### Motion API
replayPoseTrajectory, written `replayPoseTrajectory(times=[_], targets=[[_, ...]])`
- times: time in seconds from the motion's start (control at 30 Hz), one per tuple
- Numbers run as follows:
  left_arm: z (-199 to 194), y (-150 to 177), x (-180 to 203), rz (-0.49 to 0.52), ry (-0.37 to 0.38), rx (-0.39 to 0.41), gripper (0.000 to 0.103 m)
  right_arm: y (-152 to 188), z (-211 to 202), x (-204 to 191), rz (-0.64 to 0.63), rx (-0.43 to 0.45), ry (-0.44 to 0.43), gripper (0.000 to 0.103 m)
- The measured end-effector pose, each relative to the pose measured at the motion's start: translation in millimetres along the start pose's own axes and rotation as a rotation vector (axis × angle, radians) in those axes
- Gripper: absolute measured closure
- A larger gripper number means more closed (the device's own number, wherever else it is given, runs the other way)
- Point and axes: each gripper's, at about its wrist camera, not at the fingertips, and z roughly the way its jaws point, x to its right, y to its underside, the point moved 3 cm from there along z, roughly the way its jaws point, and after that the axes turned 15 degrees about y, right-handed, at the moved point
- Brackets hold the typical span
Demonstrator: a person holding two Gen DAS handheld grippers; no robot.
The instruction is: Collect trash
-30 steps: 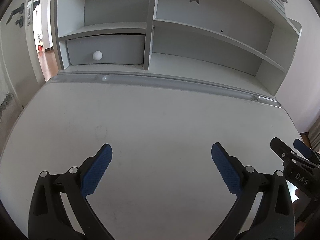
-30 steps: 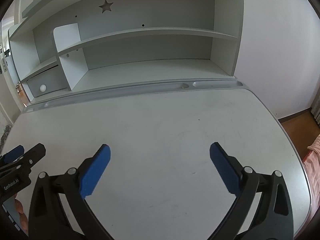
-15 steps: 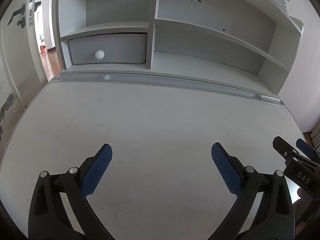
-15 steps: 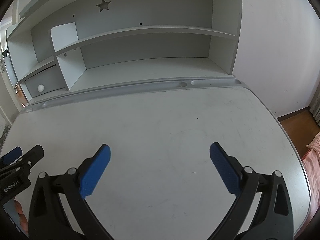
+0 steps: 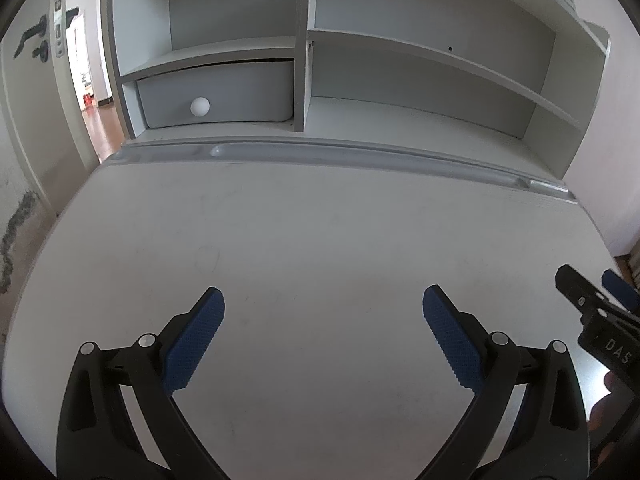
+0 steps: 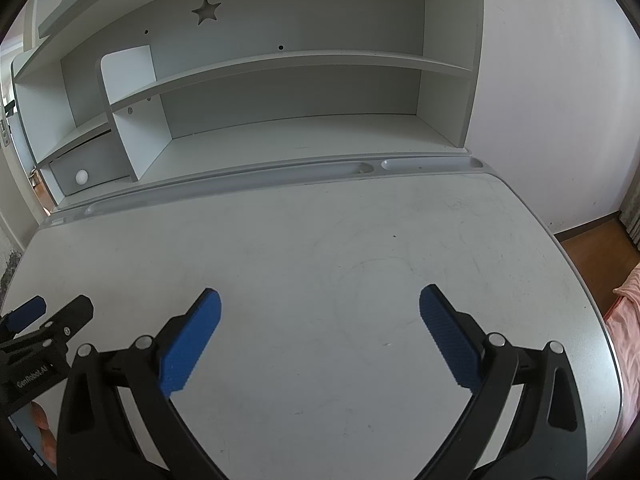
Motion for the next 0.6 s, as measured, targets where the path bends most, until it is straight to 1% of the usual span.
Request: replayPoseTrajectory(times=[0.6], targets=[[-3.9,1.3,0.4,0.011,-0.013,0.014,0.007,0.1,0.2,0.7,0.007,0.002,0.003,0.007]])
